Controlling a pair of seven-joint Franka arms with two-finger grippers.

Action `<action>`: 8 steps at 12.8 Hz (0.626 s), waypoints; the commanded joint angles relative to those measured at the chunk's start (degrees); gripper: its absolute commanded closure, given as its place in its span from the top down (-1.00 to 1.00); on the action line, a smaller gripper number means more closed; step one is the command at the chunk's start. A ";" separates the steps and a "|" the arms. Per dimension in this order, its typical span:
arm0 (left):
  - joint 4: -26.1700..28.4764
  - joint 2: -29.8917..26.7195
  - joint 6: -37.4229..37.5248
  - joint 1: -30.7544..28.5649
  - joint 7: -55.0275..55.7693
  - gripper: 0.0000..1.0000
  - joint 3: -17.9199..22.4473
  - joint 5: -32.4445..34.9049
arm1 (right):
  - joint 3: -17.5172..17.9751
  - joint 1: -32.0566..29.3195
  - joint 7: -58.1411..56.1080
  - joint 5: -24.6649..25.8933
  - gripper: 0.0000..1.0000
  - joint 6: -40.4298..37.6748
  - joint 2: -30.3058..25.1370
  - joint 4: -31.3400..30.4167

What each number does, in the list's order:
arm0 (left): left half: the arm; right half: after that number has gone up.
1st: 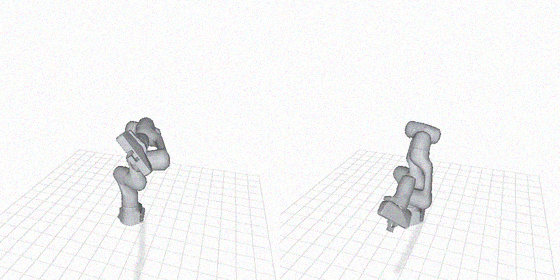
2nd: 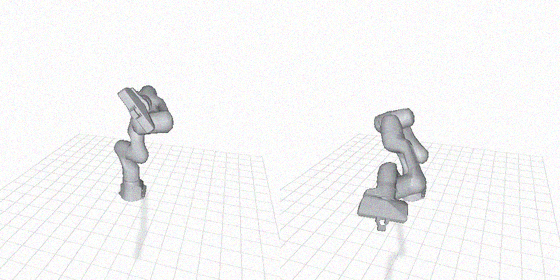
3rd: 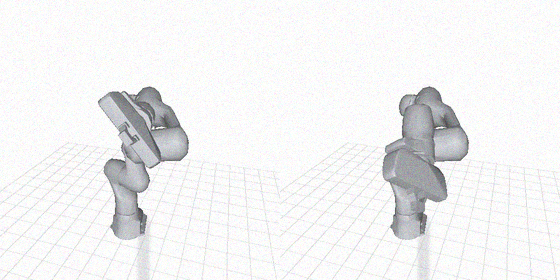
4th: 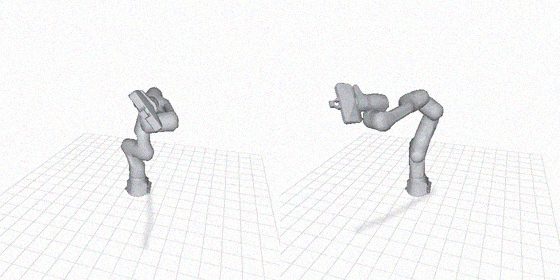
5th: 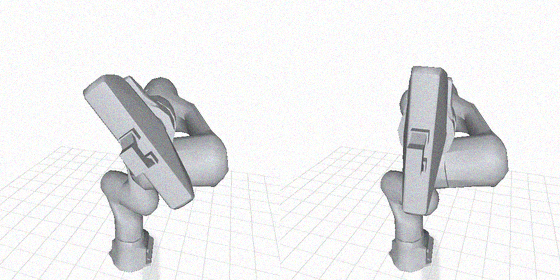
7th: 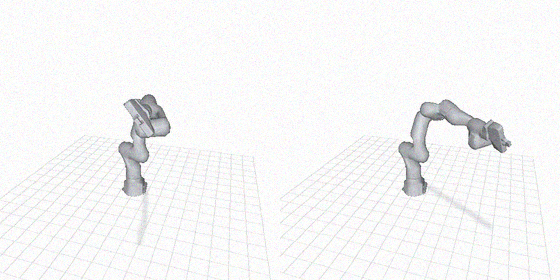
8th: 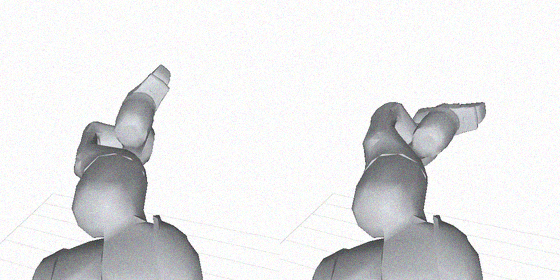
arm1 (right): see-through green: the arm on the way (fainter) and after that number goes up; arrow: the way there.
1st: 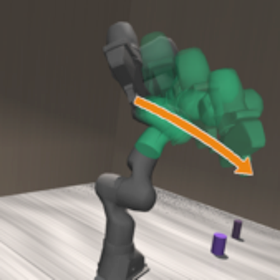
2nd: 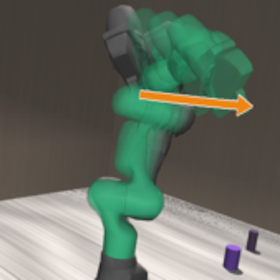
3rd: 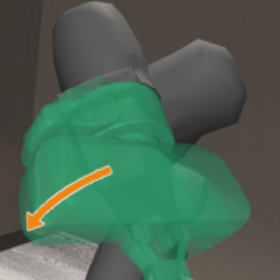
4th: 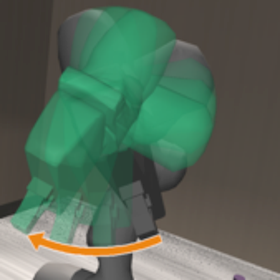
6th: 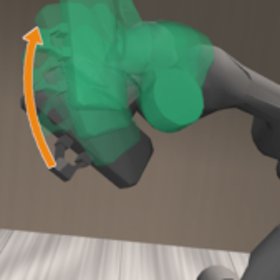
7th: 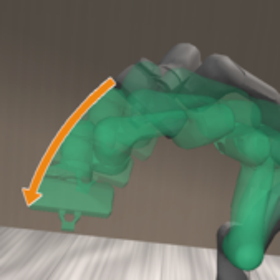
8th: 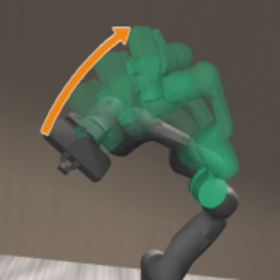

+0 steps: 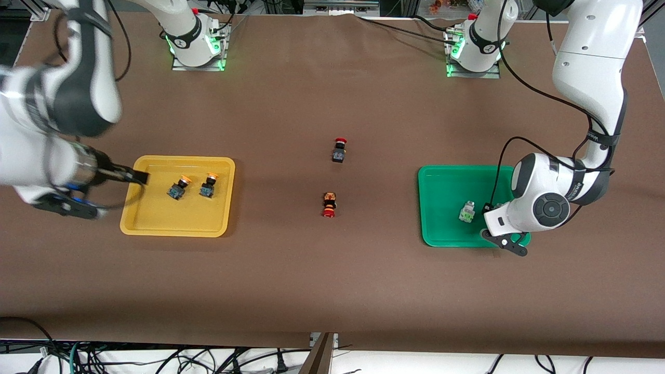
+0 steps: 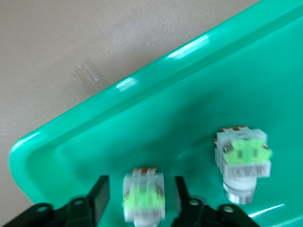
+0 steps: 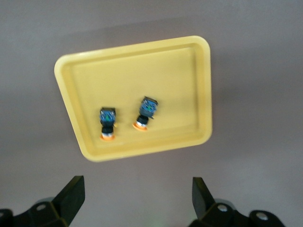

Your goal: Place green and yellow buttons in trays

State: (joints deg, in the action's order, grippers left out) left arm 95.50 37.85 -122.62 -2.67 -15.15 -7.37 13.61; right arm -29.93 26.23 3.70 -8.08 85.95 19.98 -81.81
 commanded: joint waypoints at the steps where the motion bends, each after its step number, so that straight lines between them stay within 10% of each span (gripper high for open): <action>1: 2.50 -9.35 5.71 -0.06 -0.23 1.00 -1.15 0.36 | -0.31 0.40 -8.17 1.66 1.00 5.51 -11.51 -14.82; 8: -12.94 -19.84 33.02 -0.50 4.24 1.00 -2.39 -12.63 | 0.13 0.84 -7.66 3.77 1.00 9.41 -13.48 -16.02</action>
State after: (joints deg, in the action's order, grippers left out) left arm 88.82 17.18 -95.91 -2.73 -12.81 -10.00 4.09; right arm -29.95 26.84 -4.21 -5.07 95.01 7.41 -98.19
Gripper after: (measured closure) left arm 0.000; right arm 0.000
